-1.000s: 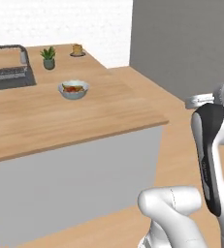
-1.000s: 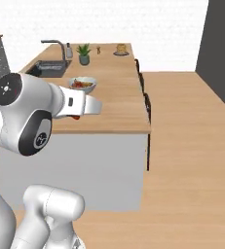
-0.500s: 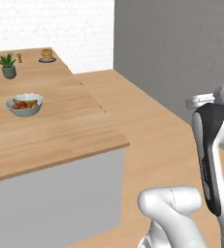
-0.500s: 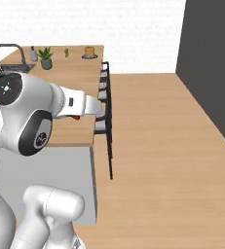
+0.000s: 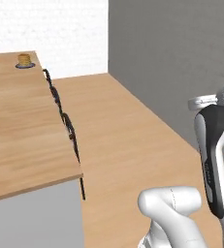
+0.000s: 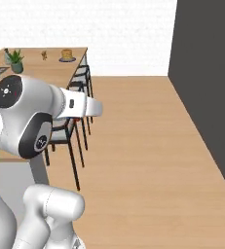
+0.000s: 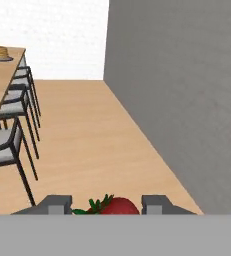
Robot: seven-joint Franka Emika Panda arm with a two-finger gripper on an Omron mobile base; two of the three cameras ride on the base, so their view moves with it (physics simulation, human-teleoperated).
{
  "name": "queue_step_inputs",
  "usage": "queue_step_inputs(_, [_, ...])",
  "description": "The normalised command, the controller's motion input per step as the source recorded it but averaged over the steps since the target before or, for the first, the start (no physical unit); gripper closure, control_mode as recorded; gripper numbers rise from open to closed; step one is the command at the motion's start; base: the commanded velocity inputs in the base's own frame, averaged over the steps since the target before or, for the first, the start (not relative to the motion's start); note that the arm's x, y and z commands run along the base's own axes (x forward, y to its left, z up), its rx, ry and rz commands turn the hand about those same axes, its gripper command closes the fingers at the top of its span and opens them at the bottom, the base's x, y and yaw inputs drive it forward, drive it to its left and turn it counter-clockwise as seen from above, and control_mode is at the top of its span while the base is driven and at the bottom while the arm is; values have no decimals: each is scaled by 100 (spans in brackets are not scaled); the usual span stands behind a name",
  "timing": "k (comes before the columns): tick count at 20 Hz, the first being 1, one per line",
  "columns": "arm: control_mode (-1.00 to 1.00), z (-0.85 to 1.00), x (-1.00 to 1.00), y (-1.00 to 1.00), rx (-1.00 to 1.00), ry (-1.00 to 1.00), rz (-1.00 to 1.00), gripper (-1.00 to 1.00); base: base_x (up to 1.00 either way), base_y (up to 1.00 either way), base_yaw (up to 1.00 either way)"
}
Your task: Take the strawberry from the fridge and place it on top of the pancake, located on the dining counter.
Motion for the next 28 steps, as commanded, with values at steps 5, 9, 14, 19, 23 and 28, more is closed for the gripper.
queue_step_inputs(5, [100, 0, 0, 0, 0, 0, 0, 100, 100, -81, 5])
queue_step_inputs(9, [100, 0, 0, 0, 0, 0, 0, 100, 100, -61, 15])
queue_step_inputs(14, [100, 0, 0, 0, 0, 0, 0, 100, 100, -50, 31])
queue_step_inputs(19, [100, 0, 0, 0, 0, 0, 0, 100, 100, -50, 33])
queue_step_inputs(23, [100, 0, 0, 0, 0, 0, 0, 100, 100, -48, 32])
queue_step_inputs(28, [100, 0, 0, 0, 0, 0, 0, 100, 100, -51, 38])
